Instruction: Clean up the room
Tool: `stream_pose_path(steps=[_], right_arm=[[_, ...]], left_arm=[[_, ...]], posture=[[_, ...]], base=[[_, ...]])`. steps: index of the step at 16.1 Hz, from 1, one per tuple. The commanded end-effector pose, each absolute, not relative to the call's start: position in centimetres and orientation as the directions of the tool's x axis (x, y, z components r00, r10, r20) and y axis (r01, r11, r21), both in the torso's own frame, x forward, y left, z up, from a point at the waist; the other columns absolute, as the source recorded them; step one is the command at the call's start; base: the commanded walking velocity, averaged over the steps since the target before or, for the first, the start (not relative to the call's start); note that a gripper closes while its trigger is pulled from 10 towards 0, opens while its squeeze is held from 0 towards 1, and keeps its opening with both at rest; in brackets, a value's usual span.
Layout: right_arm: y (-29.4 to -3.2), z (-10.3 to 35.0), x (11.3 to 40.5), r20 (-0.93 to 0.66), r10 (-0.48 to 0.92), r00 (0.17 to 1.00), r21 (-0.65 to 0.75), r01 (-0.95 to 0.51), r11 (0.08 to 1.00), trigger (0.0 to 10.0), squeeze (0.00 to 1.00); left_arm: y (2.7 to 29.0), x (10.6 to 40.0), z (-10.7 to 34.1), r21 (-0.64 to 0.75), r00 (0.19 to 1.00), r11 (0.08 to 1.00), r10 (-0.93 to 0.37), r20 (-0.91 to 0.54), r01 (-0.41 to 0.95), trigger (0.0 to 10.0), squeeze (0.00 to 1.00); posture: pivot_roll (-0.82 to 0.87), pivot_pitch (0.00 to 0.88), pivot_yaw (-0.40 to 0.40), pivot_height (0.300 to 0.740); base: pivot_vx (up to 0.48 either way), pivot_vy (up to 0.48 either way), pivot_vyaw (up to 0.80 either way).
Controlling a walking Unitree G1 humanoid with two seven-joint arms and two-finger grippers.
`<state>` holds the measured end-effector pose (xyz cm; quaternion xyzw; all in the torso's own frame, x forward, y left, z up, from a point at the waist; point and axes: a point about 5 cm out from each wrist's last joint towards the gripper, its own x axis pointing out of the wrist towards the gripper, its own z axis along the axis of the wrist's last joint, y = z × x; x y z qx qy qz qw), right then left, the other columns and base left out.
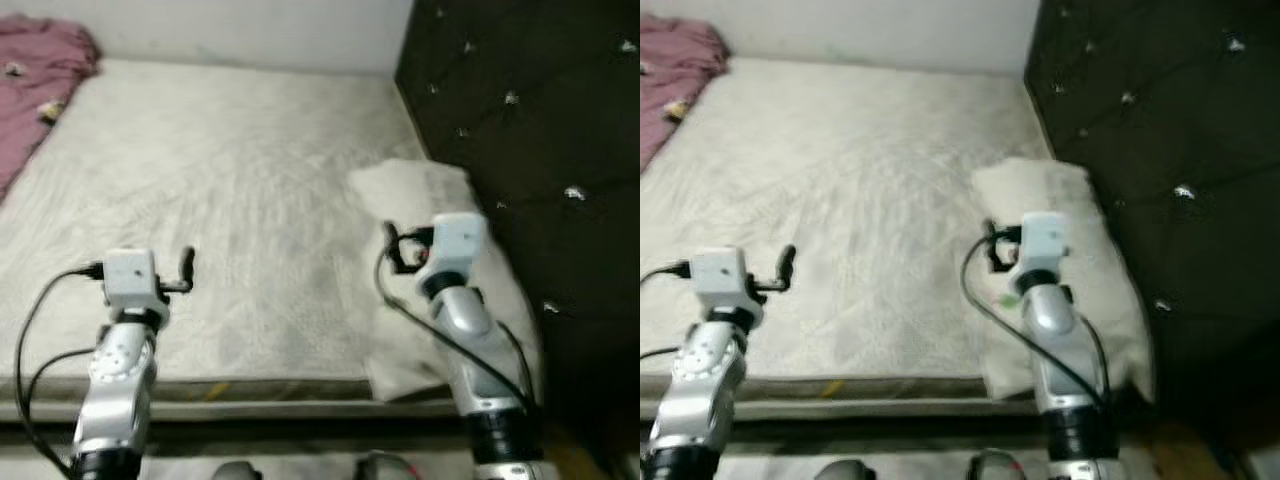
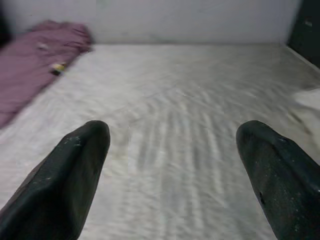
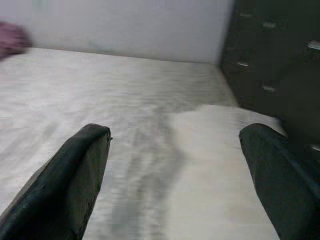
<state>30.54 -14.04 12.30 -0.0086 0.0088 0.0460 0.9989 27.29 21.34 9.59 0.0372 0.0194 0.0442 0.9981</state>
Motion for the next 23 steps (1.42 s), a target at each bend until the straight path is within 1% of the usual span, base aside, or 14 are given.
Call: stream_pose_path(steps=[1, 9, 12, 23], right_arm=[[-15.10, 12.13, 30.51, -0.026, 0.062, 0.998, -0.028, -0.063, 0.998, 10.0, 0.00], [-15.14, 11.94, 30.68, -0.036, 0.066, 0.997, -0.047, -0.068, 0.997, 10.0, 0.00], [-15.21, 11.86, 30.66, -0.036, 0.064, 0.997, -0.043, -0.066, 0.997, 10.0, 0.00], [-15.23, 11.73, 30.60, -0.043, 0.066, 0.997, -0.053, -0.068, 0.996, 10.0, 0.00]], left_arm=[[20.69, 27.27, 9.37, 0.066, 0.996, 0.995, 0.076, -0.046, -0.073, 10.0, 0.00], [20.75, 27.35, 9.40, 0.071, 0.996, 0.995, 0.078, -0.043, -0.075, 10.0, 0.00], [20.72, 27.29, 9.35, 0.074, 0.996, 0.994, 0.082, -0.046, -0.078, 10.0, 0.00], [20.85, 27.10, 9.28, 0.083, 0.995, 0.993, 0.086, -0.048, -0.082, 10.0, 0.00]], posture=[[0.04, 0.049, -0.010, 0.740], [0.03, 0.062, -0.012, 0.740], [0.03, 0.064, -0.013, 0.740], [0.04, 0.067, -0.015, 0.740]], base=[[0.000, 0.480, 0.00], [0.000, 0.480, 0.00], [0.000, 0.480, -0.56], [0.000, 0.480, 0.00]])
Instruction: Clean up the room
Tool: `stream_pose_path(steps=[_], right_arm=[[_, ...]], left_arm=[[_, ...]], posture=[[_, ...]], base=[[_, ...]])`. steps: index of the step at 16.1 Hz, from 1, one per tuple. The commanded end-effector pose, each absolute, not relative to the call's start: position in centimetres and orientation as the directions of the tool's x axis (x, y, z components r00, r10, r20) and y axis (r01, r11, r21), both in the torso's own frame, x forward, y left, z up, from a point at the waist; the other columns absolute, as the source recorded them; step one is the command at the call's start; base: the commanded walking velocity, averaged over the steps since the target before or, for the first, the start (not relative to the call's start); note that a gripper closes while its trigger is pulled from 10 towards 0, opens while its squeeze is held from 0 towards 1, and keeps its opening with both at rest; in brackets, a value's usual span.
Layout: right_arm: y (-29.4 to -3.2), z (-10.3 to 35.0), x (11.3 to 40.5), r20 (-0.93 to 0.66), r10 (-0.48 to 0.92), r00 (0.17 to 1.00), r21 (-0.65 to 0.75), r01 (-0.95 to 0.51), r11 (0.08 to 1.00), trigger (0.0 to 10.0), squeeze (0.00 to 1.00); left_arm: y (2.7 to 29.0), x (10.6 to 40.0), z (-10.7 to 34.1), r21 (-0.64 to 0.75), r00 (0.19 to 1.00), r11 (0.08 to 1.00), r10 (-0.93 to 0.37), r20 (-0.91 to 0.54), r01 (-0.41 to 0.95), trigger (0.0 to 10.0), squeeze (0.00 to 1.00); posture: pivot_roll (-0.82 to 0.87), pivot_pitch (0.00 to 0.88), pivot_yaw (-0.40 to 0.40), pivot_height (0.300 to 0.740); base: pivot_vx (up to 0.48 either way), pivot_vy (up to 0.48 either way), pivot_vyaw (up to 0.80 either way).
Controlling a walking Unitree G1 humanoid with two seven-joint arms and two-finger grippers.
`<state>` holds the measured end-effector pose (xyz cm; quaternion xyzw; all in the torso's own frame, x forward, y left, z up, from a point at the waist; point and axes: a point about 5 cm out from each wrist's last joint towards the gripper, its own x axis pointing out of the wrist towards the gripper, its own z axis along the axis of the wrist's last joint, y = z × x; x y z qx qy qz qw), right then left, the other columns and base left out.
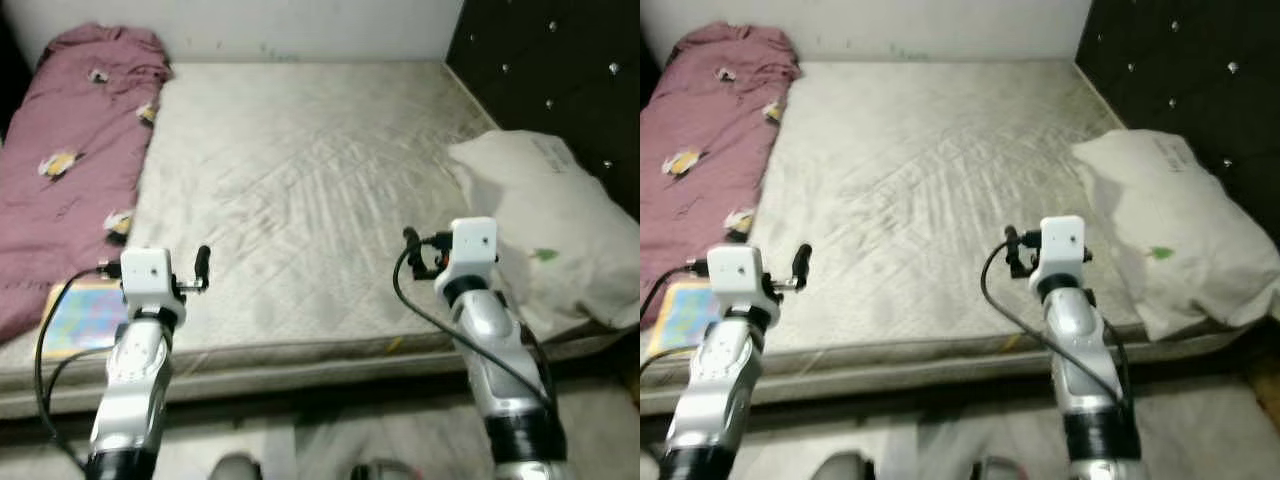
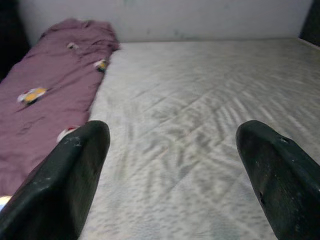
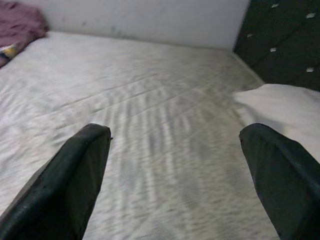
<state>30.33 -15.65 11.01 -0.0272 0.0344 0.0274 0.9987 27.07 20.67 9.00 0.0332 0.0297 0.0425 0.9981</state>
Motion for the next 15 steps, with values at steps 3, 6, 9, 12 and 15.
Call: stream_pose_path(steps=[3, 6, 9, 12, 15], right_arm=[[-15.33, 11.71, 30.68, -0.045, 0.065, 0.997, -0.057, -0.067, 0.996, 10.0, 0.00], [-15.40, 11.73, 30.75, -0.043, 0.063, 0.997, -0.064, -0.065, 0.996, 10.0, 0.00], [-15.51, 12.11, 30.94, -0.024, 0.055, 0.998, -0.064, -0.057, 0.996, 10.0, 0.00], [-15.55, 12.11, 30.97, -0.024, 0.057, 0.998, -0.067, -0.058, 0.996, 10.0, 0.00], [-15.48, 12.09, 30.97, -0.024, 0.061, 0.998, -0.068, -0.063, 0.996, 10.0, 0.00]], left_arm=[[20.78, 27.15, 9.28, 0.084, 0.995, 0.993, 0.086, -0.046, -0.082, 10.0, 0.00], [20.53, 27.17, 9.51, 0.095, 0.998, 0.994, 0.065, -0.024, -0.062, 10.0, 0.00], [20.43, 27.13, 9.66, 0.092, 0.999, 0.995, 0.036, -0.007, -0.035, 10.0, 0.00], [20.34, 27.12, 9.72, 0.094, 1.000, 0.995, 0.029, 0.000, -0.029, 10.0, 0.00], [20.35, 27.05, 9.74, 0.095, 1.000, 0.995, 0.026, 0.003, -0.026, 10.0, 0.00]], posture=[[0.03, 0.066, -0.017, 0.740], [0.03, 0.064, -0.018, 0.740], [0.03, 0.062, -0.018, 0.740], [0.03, 0.061, -0.021, 0.740], [0.03, 0.066, -0.020, 0.740]], base=[[0.000, 0.480, 0.00], [0.000, 0.134, 0.00], [0.000, 0.000, -0.31], [0.000, 0.000, -0.46], [0.000, 0.000, -0.28]])
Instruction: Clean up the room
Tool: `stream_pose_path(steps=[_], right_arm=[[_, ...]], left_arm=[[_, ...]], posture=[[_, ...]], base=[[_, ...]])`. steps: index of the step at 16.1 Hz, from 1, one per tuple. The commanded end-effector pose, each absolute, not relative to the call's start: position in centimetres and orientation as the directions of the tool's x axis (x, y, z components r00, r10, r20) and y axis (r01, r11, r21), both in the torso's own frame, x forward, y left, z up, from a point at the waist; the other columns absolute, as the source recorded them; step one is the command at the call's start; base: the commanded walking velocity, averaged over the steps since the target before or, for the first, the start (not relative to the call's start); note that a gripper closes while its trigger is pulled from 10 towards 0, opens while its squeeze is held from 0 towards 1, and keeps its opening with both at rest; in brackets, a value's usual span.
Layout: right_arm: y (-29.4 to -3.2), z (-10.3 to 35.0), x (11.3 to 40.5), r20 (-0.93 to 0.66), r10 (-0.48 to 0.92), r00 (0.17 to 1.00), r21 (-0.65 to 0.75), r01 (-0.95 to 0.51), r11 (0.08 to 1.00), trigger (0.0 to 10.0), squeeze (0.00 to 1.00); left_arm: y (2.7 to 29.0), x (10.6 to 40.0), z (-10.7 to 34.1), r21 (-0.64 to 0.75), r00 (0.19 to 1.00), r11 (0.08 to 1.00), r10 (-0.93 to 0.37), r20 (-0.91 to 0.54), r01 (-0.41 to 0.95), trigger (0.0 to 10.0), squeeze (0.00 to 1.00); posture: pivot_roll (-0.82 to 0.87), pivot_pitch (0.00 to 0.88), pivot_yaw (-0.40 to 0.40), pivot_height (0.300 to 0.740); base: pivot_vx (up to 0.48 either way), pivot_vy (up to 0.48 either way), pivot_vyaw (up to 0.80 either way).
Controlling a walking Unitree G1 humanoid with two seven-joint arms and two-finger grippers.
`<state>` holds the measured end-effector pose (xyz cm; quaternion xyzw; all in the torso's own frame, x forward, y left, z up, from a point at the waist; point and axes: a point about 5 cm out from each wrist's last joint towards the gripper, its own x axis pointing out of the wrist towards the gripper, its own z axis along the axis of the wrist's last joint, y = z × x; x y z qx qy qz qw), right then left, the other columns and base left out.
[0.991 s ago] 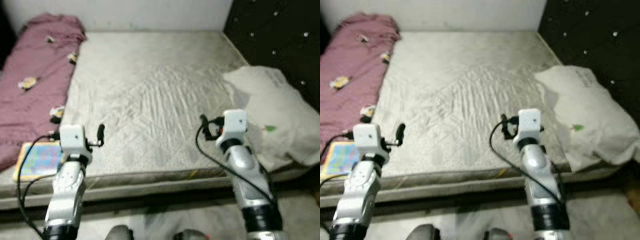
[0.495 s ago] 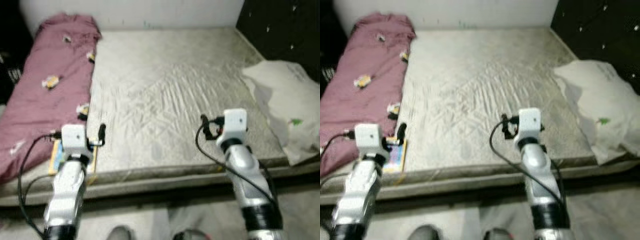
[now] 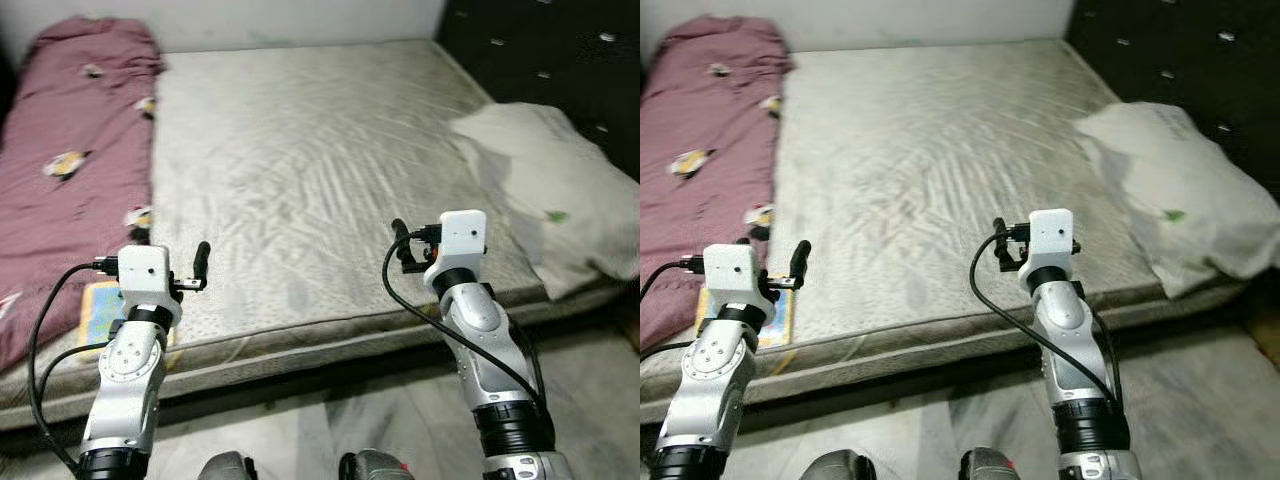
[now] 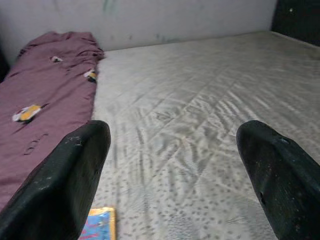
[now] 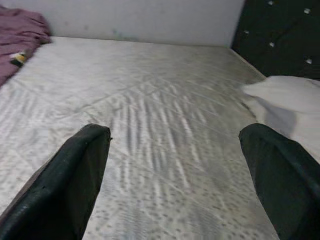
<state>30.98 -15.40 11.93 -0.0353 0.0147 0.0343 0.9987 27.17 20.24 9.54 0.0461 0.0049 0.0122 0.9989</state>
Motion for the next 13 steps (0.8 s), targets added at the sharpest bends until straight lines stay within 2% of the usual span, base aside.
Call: stream_pose_path(steps=[1, 13], right_arm=[[-15.33, 12.06, 30.92, -0.022, 0.068, 0.997, -0.063, -0.069, 0.996, 10.0, 0.00], [-15.30, 12.16, 31.03, -0.020, 0.071, 0.997, -0.064, -0.072, 0.995, 10.0, 0.00]], left_arm=[[20.39, 27.02, 9.71, 0.095, 1.000, 0.995, 0.024, 0.002, -0.024, 10.0, 0.00], [20.27, 26.99, 9.50, 0.091, 1.000, 0.996, 0.013, -0.001, -0.012, 10.0, 0.00]], posture=[[0.03, 0.067, -0.020, 0.740], [0.03, 0.068, -0.020, 0.740]], base=[[0.240, 0.000, 0.00], [0.285, 0.000, 0.00]])
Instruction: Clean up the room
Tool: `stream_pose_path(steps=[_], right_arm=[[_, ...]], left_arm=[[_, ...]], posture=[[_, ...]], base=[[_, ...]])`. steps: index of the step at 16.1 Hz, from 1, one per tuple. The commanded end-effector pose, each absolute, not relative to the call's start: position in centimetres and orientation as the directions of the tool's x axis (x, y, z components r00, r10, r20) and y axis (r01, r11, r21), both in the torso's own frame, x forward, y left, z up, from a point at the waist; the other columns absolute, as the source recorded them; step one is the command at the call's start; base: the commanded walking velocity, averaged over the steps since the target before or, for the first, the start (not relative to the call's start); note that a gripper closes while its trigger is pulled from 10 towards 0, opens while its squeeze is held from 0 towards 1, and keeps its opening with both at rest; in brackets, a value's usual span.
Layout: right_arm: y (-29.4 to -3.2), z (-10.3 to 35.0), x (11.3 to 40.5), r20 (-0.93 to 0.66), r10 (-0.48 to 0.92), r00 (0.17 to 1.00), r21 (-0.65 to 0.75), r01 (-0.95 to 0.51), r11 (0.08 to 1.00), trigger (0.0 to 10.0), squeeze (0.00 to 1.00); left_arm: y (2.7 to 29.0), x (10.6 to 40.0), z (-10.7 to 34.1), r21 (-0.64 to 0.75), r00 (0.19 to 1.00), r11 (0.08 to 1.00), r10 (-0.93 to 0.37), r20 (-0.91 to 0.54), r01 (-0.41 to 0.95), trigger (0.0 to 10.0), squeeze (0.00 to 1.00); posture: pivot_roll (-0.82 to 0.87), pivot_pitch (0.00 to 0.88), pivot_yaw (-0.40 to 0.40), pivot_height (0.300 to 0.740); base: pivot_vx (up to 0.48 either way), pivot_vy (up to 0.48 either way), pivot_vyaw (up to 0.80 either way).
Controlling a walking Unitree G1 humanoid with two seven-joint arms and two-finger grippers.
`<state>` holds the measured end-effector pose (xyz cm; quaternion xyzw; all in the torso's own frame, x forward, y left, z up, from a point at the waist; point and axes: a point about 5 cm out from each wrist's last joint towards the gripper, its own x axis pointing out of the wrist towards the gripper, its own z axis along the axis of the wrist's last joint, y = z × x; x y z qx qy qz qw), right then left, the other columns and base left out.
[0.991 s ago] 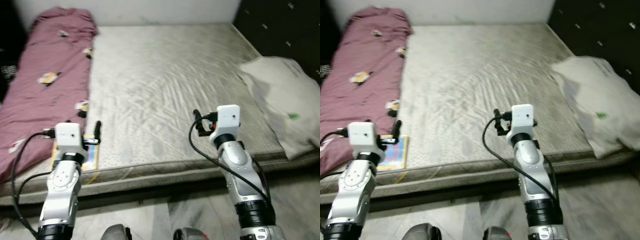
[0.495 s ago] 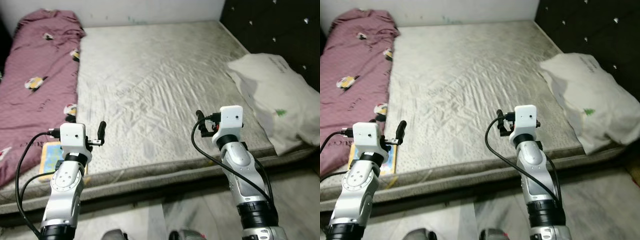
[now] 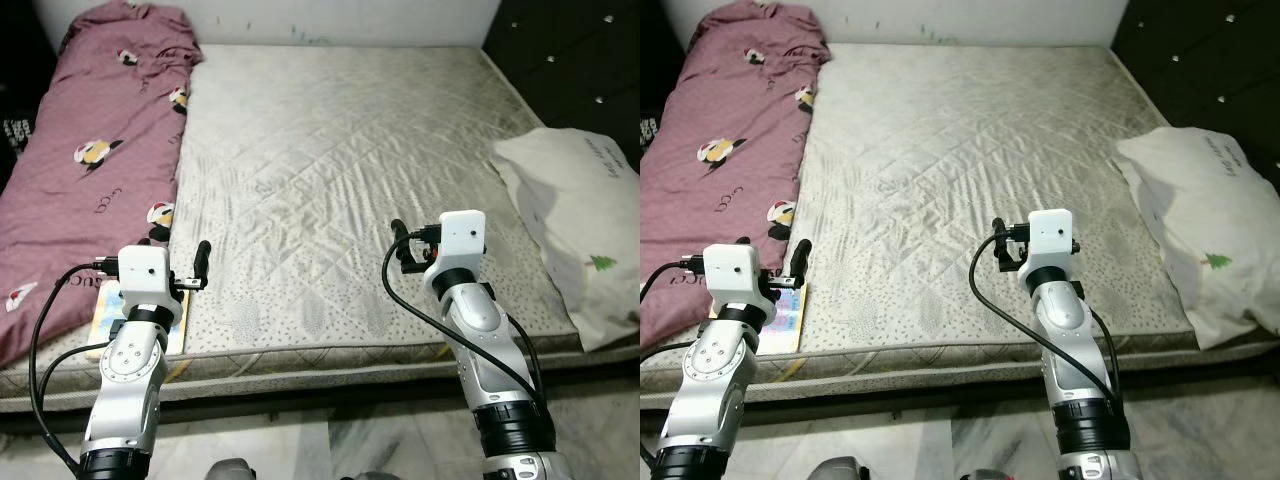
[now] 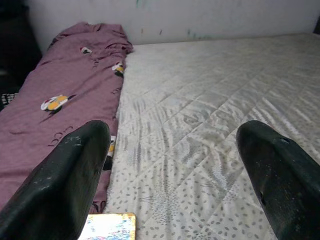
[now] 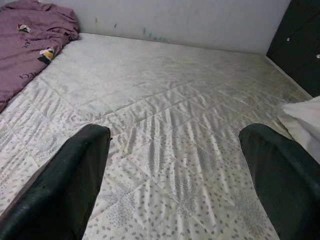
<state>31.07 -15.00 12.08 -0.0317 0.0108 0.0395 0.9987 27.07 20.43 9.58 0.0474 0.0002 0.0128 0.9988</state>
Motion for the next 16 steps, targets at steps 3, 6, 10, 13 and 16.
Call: stream_pose_path(steps=[3, 6, 10, 13, 16], right_arm=[[-15.38, 12.13, 31.04, -0.022, 0.067, 0.998, -0.065, -0.068, 0.996, 10.0, 0.00], [-15.36, 12.11, 31.05, -0.020, 0.066, 0.998, -0.067, -0.068, 0.995, 10.0, 0.00], [-15.34, 12.06, 31.11, -0.022, 0.068, 0.997, -0.071, -0.069, 0.995, 10.0, 0.00], [-15.30, 11.99, 31.12, -0.025, 0.068, 0.997, -0.073, -0.070, 0.995, 10.0, 0.00], [-15.27, 11.94, 31.14, -0.028, 0.069, 0.997, -0.074, -0.071, 0.995, 10.0, 0.00]], left_arm=[[20.27, 27.00, 9.49, 0.092, 1.000, 0.996, 0.016, -0.002, -0.016, 10.0, 0.00], [20.27, 26.97, 9.47, 0.088, 1.000, 0.996, 0.015, -0.003, -0.014, 10.0, 0.00], [20.54, 27.08, 9.32, 0.089, 0.999, 0.995, 0.041, -0.022, -0.039, 10.0, 0.00], [20.45, 27.11, 9.20, 0.074, 0.999, 0.997, 0.036, -0.034, -0.033, 10.0, 0.00], [20.45, 27.16, 9.19, 0.063, 0.999, 0.997, 0.039, -0.038, -0.036, 10.0, 0.00]], posture=[[0.03, 0.068, -0.021, 0.740], [0.03, 0.067, -0.019, 0.740], [0.04, 0.065, -0.020, 0.740], [0.04, 0.064, -0.020, 0.740], [0.03, 0.074, -0.018, 0.740]], base=[[0.296, 0.000, 0.00], [0.284, 0.000, 0.00], [0.125, 0.000, 0.00], [0.000, 0.000, 0.00], [0.000, 0.480, -0.80]])
